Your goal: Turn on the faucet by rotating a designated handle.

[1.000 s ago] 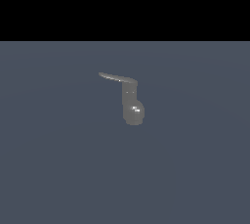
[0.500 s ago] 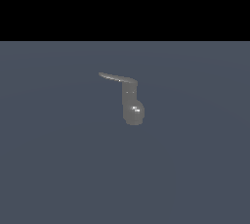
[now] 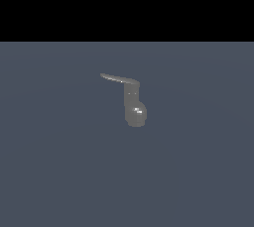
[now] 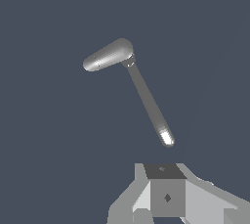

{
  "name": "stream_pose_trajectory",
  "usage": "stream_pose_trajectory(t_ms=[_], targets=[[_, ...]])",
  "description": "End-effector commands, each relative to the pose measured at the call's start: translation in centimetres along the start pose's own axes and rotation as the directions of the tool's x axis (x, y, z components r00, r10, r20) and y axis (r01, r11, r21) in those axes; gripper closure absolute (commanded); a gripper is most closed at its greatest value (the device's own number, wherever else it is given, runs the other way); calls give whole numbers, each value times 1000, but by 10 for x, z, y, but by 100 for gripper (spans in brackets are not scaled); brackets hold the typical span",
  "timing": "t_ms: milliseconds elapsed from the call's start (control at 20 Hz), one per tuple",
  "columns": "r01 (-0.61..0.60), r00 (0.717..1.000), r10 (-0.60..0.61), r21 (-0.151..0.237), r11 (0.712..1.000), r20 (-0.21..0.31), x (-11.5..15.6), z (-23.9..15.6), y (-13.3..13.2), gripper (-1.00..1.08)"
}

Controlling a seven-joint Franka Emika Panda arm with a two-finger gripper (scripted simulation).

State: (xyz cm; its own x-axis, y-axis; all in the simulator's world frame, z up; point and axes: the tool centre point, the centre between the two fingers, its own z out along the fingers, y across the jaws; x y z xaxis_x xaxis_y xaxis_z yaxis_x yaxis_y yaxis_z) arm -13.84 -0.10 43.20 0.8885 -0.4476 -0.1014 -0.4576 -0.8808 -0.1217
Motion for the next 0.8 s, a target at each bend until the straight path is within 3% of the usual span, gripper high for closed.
stream_pose_trajectory(t_ms=[0,350,750], targets=[[-70,997,69,12,998,13,15,12,-11,108],[-266,963,265,20,964,42,55,51,-41,108],[-482,875,482,2,876,44,97,102,-70,108]])
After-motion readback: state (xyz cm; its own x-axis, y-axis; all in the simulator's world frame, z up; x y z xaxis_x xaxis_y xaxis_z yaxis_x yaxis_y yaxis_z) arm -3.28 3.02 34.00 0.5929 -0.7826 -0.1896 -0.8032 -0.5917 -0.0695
